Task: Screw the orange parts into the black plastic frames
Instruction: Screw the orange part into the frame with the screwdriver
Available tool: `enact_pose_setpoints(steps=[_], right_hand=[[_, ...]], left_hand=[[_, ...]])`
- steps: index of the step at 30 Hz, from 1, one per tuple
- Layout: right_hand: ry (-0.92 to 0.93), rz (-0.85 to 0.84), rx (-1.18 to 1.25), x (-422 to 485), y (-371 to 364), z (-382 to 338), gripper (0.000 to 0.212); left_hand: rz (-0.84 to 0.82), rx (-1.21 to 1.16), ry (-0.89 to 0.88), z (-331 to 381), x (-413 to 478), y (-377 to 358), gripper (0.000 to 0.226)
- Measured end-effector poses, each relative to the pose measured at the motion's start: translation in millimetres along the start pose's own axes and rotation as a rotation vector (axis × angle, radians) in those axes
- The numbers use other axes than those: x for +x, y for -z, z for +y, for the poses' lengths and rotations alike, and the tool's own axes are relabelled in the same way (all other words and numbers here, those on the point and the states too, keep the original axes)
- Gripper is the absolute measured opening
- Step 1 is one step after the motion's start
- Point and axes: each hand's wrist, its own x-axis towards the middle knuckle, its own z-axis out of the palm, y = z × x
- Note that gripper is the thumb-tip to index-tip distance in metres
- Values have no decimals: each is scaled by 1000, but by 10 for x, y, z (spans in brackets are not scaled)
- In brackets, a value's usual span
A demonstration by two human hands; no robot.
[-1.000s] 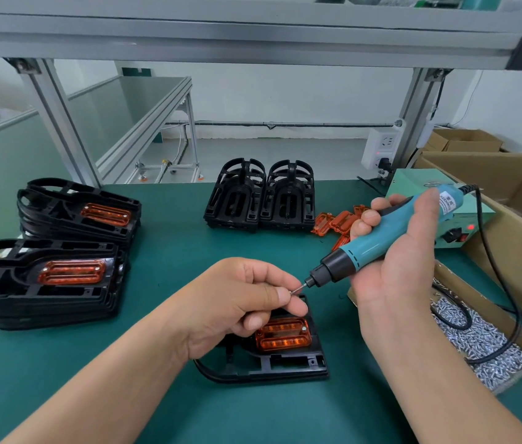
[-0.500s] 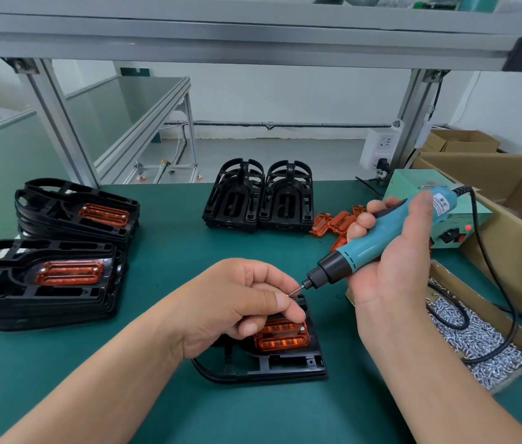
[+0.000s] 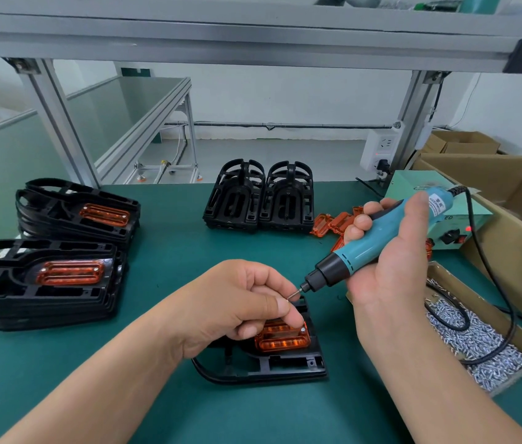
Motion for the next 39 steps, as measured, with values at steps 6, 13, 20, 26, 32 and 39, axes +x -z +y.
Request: enact_pose_setpoints(steps=[6,13,20,26,32,39], right_hand=[[-5,-4,-1,4,-6,-13,36],[-1,12,-7,7,-6,-18,36],[5,10,-17,-4,-7,-2,36],[-4,-11,-15,-10,-13,3,35],[1,-57,-28,-22,-26,12,34],[8,-76,-37,-53,-29,32,33]], left_hand=[[24,14,1,15,-8,-20,18],[36,22,0,6,-3,-4,19],[29,18,-7,-7,0,6,17],[42,23,-15,-11,-1,-9,16],[43,38,-25,-13,-7,-27,16],[17,66,-33,-19,0,-19,16]])
